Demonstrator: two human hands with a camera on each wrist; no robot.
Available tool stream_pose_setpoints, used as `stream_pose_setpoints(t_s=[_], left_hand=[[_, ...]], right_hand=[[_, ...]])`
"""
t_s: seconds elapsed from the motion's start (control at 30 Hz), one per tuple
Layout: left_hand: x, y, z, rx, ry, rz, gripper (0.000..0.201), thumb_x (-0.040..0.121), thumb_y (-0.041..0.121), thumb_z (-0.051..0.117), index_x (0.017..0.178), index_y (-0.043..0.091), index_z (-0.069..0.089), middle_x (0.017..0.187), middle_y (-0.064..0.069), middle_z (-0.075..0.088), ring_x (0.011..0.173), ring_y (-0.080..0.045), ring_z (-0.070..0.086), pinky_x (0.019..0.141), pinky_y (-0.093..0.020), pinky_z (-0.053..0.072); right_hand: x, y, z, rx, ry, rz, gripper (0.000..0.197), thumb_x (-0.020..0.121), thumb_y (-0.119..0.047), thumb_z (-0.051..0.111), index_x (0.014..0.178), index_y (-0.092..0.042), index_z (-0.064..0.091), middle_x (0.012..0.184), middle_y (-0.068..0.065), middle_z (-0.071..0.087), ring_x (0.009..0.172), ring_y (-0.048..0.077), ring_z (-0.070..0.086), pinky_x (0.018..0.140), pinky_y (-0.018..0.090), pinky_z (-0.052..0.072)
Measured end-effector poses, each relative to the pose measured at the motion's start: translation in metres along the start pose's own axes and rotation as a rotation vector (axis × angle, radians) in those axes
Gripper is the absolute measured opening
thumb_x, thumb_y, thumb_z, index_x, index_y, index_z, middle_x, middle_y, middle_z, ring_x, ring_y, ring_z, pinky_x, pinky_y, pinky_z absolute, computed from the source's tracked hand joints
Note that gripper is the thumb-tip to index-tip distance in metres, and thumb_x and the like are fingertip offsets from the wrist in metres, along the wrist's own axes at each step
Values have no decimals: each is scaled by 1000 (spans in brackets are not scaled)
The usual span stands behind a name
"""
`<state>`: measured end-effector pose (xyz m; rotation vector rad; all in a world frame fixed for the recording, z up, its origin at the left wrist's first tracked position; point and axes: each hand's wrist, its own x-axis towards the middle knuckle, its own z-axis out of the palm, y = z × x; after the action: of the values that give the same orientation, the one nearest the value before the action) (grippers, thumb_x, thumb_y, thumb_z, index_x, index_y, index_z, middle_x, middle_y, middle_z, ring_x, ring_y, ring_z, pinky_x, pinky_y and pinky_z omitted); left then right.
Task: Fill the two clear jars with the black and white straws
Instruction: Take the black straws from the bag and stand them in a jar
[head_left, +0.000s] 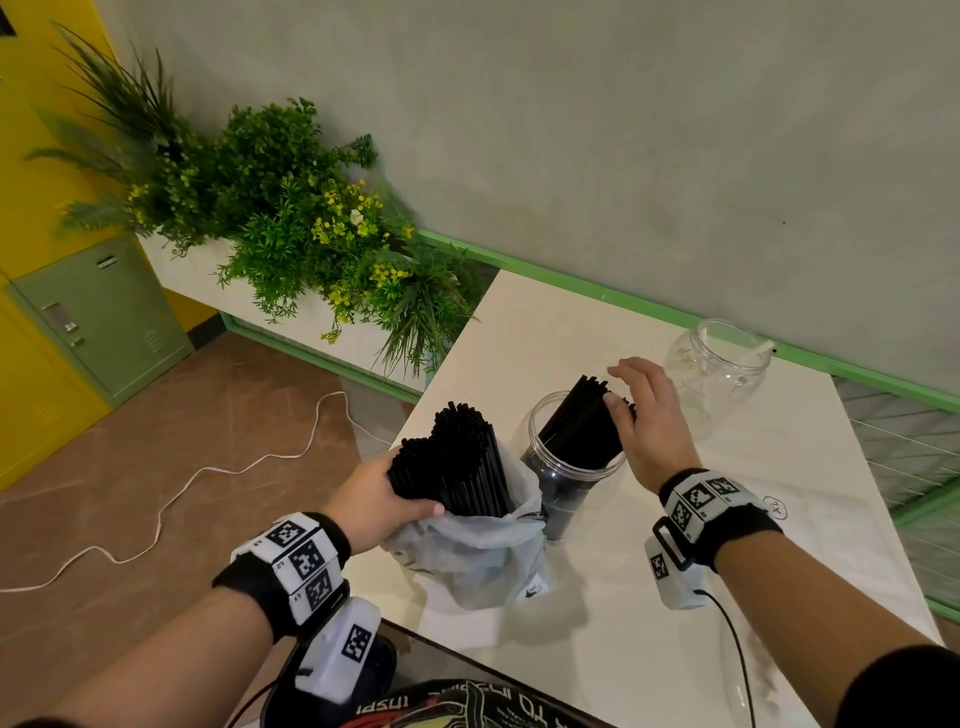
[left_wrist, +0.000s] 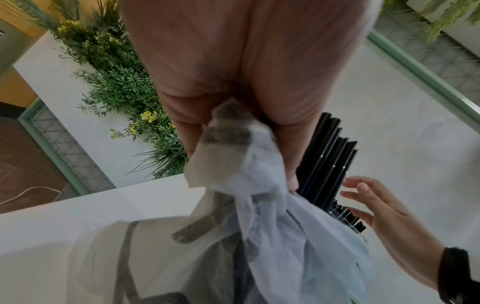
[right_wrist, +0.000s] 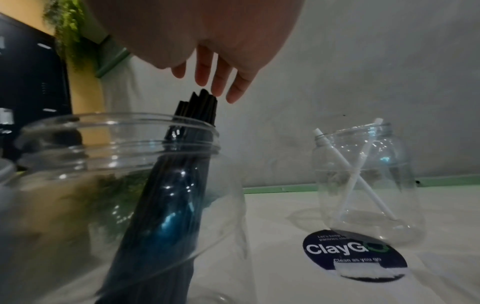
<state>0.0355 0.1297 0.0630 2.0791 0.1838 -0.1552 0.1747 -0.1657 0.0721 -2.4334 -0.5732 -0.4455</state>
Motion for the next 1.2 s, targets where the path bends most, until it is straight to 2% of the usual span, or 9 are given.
stream_pose_setpoints(t_s=[0.13, 0.27, 0.33, 0.43, 0.5, 0.67, 0.77, 0.93, 1.2], left_hand=[[1, -2, 0, 1, 4, -6, 47, 71, 17, 82, 88, 43, 48, 91, 21, 60, 88, -3, 58, 68, -10, 40], [1, 1, 1, 6, 3, -1, 44, 71, 17, 82, 92, 39, 50, 91, 22, 59, 88, -3, 57, 69, -10, 40], [1, 1, 1, 9, 2, -5, 43, 71, 17, 82, 91, 39, 51, 91, 19, 61, 89, -6, 59, 70, -13, 41], [1, 1, 0, 12, -5, -8, 42, 72, 17, 81, 93, 39, 51, 92, 19, 62, 87, -3, 59, 68, -10, 41], [1, 0, 0, 7, -10, -6, 43, 73, 17, 81, 98, 36, 52, 92, 20, 61, 87, 2, 57, 67, -8, 39], [4, -5, 1, -26, 4, -17, 46, 70, 15, 82, 99, 36, 52, 96, 17, 63, 94, -7, 60, 74, -14, 42], [6, -7, 2, -39, 3, -19, 48, 70, 15, 83, 100, 37, 52, 99, 15, 64, 98, -10, 60, 80, -20, 43], [6, -7, 1, -33, 9, -20, 48, 70, 15, 83, 103, 35, 53, 102, 10, 66, 100, -11, 60, 85, -24, 44], [5, -4, 1, -13, 2, -24, 46, 71, 16, 82, 105, 31, 54, 99, 12, 65, 98, -11, 60, 79, -22, 43]], right_hand=[[2, -3, 6, -8, -253, 58, 56, 94, -47, 48, 144, -28, 33, 154, -2, 20, 139, 21, 22, 113, 37, 24], [19, -13, 21, -34, -292, 57, 57, 92, -48, 52, 144, -31, 36, 150, 3, 29, 135, 27, 28, 111, 41, 28], [24, -17, 30, -81, -277, 62, 46, 92, -44, 56, 134, -26, 51, 136, 6, 45, 124, 30, 37, 106, 39, 31], [25, -17, 42, -91, -135, 28, 22, 91, -30, 63, 104, -13, 68, 106, 8, 58, 100, 30, 46, 93, 42, 41], [24, -18, 46, -91, -49, -20, 14, 89, -22, 65, 88, -8, 68, 91, 9, 59, 88, 29, 48, 83, 45, 44], [41, -26, 35, -125, 8, -163, 18, 86, -22, 66, 78, -7, 64, 81, 9, 57, 78, 30, 49, 73, 41, 43], [48, -18, 27, -212, -13, -214, 19, 84, -25, 70, 79, -8, 64, 83, 8, 57, 78, 30, 48, 71, 43, 46], [41, -10, 23, -302, -77, -156, 23, 83, -30, 70, 94, -11, 66, 97, 7, 59, 91, 29, 50, 78, 43, 48], [40, -9, 22, -205, -78, -1, 22, 89, -33, 64, 99, -14, 65, 100, 3, 58, 98, 24, 50, 76, 38, 48]])
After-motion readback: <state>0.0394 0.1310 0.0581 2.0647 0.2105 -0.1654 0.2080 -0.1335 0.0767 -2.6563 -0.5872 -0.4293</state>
